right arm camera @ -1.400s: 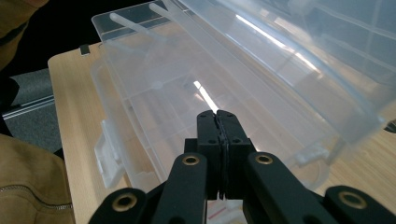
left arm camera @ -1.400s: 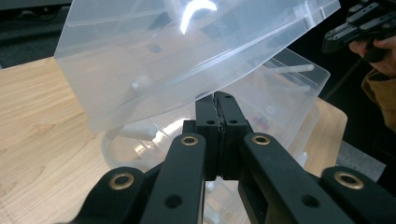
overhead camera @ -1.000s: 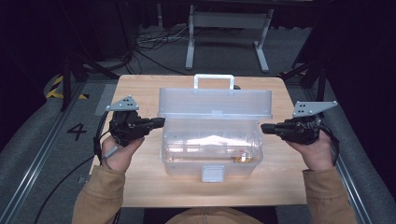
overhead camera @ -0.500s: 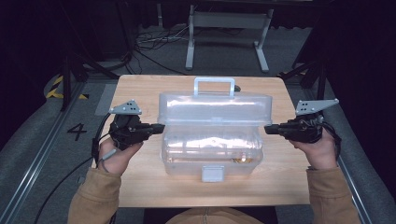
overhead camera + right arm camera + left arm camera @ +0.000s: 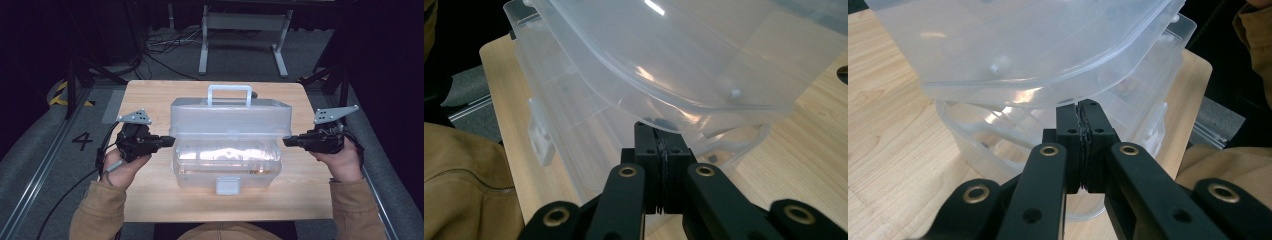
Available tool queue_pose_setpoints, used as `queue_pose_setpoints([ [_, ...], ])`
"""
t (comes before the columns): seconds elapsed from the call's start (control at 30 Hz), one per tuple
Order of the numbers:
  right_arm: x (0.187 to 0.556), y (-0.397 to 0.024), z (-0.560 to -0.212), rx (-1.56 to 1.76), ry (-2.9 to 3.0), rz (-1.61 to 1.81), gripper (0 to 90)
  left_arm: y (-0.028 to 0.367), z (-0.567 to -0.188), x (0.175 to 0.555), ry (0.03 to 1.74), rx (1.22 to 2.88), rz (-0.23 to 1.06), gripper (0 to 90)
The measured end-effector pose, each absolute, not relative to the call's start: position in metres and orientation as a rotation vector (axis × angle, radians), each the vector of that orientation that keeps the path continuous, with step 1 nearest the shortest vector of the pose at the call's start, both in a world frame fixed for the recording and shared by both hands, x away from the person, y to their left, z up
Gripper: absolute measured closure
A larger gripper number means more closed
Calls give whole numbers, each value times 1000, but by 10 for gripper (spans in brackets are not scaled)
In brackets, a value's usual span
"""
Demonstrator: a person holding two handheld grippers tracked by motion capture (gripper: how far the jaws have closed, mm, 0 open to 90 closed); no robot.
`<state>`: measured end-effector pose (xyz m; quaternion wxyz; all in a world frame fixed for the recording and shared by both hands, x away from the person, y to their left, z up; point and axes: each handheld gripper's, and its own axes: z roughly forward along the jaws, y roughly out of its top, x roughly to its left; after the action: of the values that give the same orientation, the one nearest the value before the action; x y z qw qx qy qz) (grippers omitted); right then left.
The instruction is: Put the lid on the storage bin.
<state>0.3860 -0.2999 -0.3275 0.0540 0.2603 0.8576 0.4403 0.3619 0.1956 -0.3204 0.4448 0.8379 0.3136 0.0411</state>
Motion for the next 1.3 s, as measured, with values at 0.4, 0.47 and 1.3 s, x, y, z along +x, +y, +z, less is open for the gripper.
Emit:
queue_pose_setpoints([
  [0.4, 386, -298, -328, 799, 2668, 1269, 892, 199, -323, 362, 815, 2137, 117, 874],
  [0.47, 386, -298, -329, 804, 2679, 1252, 893, 201, -323, 363, 813, 2142, 117, 868],
  [1.3, 384, -292, -332, 798, 2756, 1106, 893, 221, -327, 368, 913, 2112, 90, 853],
])
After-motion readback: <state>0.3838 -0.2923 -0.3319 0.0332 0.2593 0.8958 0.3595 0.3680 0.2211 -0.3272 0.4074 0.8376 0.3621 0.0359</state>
